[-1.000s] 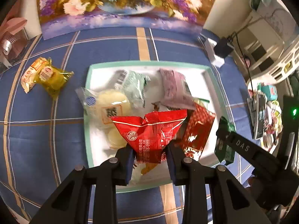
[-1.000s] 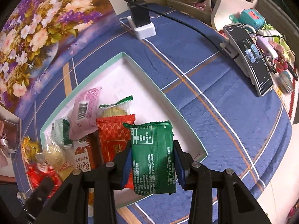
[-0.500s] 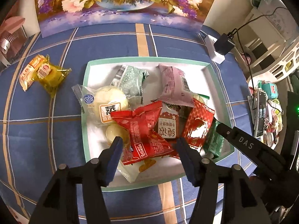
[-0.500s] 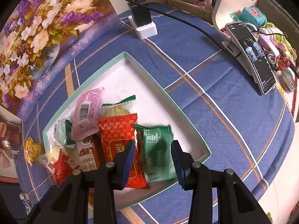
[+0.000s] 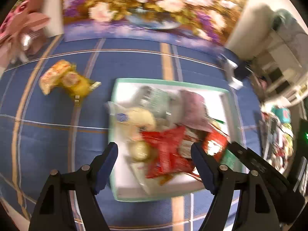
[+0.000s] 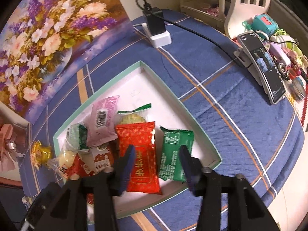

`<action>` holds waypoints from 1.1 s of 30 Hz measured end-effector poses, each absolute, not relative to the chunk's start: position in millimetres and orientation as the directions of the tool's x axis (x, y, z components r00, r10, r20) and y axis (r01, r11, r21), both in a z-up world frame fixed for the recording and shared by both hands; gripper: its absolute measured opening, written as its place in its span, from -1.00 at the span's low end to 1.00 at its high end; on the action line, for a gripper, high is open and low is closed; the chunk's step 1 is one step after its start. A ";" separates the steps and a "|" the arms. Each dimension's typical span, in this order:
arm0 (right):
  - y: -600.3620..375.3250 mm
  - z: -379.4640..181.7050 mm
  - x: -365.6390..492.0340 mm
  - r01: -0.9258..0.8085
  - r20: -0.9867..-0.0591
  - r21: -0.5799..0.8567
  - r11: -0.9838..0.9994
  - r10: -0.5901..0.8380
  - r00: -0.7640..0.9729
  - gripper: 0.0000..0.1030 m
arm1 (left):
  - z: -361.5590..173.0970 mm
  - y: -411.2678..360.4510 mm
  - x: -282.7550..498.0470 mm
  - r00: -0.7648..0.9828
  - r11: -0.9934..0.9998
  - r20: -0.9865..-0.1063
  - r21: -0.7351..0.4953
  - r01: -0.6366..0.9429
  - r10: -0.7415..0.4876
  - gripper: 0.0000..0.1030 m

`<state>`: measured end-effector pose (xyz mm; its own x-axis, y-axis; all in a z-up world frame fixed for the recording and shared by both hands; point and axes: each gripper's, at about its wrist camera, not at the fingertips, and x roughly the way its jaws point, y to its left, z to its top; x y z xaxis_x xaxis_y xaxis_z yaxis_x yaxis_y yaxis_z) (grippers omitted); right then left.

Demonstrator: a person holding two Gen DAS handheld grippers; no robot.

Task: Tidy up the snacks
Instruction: 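Move both open grippers back to the yellow bread and cream packet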

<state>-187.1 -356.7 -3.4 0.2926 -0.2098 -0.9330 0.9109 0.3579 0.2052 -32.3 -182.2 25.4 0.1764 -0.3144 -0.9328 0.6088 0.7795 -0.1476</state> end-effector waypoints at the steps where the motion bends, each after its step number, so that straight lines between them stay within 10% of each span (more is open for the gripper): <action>1: -356.0 -2.6 -185.5 0.909 -0.932 0.206 0.362 -0.211 0.295 0.21 | 25.3 -179.8 -28.7 0.199 0.792 -0.932 -0.130 0.596 -0.302 0.53; 20: -303.4 12.2 -125.0 0.800 -0.901 0.203 0.565 -0.213 0.379 0.92 | 19.7 -102.4 48.2 0.354 0.962 -0.918 -0.086 0.260 -0.177 0.89; 33: -257.6 23.0 -87.5 0.693 -0.860 0.231 0.683 -0.190 0.474 1.00 | 31.0 -26.0 100.8 0.474 0.997 -0.878 -0.040 0.061 -0.064 0.91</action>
<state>-87.5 -257.6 23.0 0.4742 -0.1900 -0.8597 0.6925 0.6834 0.2310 100.8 -26.0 31.0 0.4745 -0.0642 -0.8779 0.0614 0.9973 -0.0397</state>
